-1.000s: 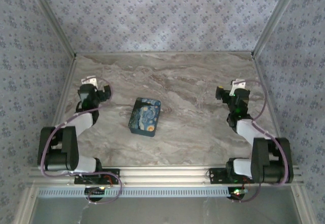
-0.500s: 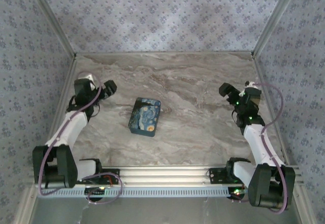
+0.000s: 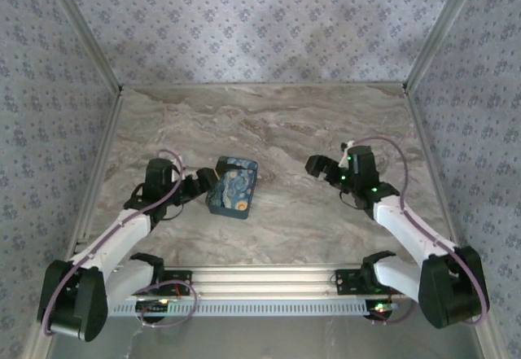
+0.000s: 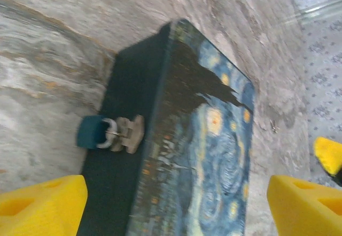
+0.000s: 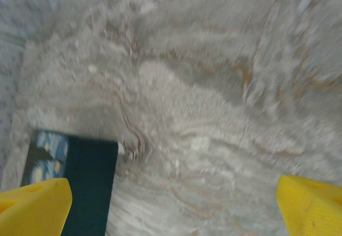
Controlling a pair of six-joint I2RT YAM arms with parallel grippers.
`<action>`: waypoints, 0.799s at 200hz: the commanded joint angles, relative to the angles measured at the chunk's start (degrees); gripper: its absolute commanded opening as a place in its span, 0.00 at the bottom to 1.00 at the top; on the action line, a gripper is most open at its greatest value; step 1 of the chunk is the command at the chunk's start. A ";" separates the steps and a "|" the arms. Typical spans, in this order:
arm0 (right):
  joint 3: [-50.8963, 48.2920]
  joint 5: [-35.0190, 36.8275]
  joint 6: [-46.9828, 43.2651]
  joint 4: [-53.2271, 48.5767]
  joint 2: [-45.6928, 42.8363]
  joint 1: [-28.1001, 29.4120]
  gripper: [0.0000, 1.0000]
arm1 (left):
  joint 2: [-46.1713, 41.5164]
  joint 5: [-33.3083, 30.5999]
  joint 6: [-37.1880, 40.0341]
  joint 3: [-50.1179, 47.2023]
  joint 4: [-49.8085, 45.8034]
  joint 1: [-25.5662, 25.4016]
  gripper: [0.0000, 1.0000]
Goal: Unlock the padlock with the key
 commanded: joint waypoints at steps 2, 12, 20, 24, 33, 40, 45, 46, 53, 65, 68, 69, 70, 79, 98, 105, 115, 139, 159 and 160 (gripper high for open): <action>3.58 2.25 1.48 -0.07 5.08 3.89 1.00 | -0.20 -0.62 -1.65 -0.39 1.22 -2.56 0.85; 5.51 2.47 1.45 -0.37 7.28 5.60 1.00 | 0.28 -0.53 -2.62 -0.93 2.36 -3.37 0.83; 7.10 2.70 1.49 -0.81 8.93 6.73 1.00 | 0.53 -0.48 -3.42 -1.30 3.14 -4.24 0.82; 7.97 2.82 1.53 -1.08 9.72 7.20 1.00 | 0.62 -0.55 -3.65 -1.39 3.38 -4.83 0.82; 9.99 2.77 1.53 -1.68 11.69 8.33 1.00 | 0.75 -1.27 -3.95 -1.41 3.29 -6.44 0.82; 11.69 2.58 1.46 -2.32 13.26 9.19 1.00 | 0.69 -1.96 -4.23 -1.46 3.00 -7.85 0.82; 12.92 2.64 1.44 -2.90 14.40 9.84 0.99 | 0.64 -2.53 -4.57 -1.52 3.05 -8.90 0.82; 13.13 2.65 1.44 -3.05 14.61 9.94 0.99 | 0.64 -2.65 -4.59 -1.55 3.06 -9.17 0.82; 14.95 2.58 1.44 -3.81 16.33 10.73 0.99 | 0.64 -3.39 -5.21 -1.74 3.28 -10.66 0.82; 17.48 1.92 1.50 -4.49 19.22 11.88 0.98 | 0.86 -4.89 -6.41 -2.17 4.49 -13.29 0.82; 18.07 1.74 1.55 -4.58 19.99 12.10 0.98 | 0.98 -5.26 -6.81 -2.31 4.94 -13.98 0.82; 18.26 1.72 1.59 -4.63 20.22 12.21 0.98 | 1.03 -5.33 -6.85 -2.35 5.06 -14.17 0.82; 18.48 1.66 1.65 -4.70 20.42 12.31 0.98 | 1.06 -5.45 -6.95 -2.36 5.20 -14.40 0.82; 20.33 0.95 1.75 -4.88 22.70 13.08 0.97 | 1.88 -6.61 -7.70 -2.47 6.51 -16.42 0.82; 24.74 -0.02 1.70 -5.96 27.16 14.73 0.96 | 4.96 -8.54 -8.65 -1.62 8.72 -20.24 0.82; 26.39 -0.19 1.71 -6.45 28.77 15.21 0.95 | 6.51 -8.93 -8.99 -1.30 10.17 -21.56 0.82; 28.75 -0.47 1.66 -7.20 30.90 15.77 0.95 | 8.69 -9.18 -9.17 -0.37 11.49 -23.25 0.83; 34.70 -2.74 1.46 -8.28 36.43 16.51 0.90 | 12.66 -9.60 -8.60 2.47 12.04 -26.37 0.84; 40.35 -5.57 1.30 -8.90 40.74 17.27 0.87 | 12.27 -11.24 -8.37 3.09 10.66 -27.69 0.85; 40.64 -5.72 1.28 -8.94 41.01 17.35 0.87 | 12.17 -11.30 -8.38 3.08 10.55 -27.70 0.85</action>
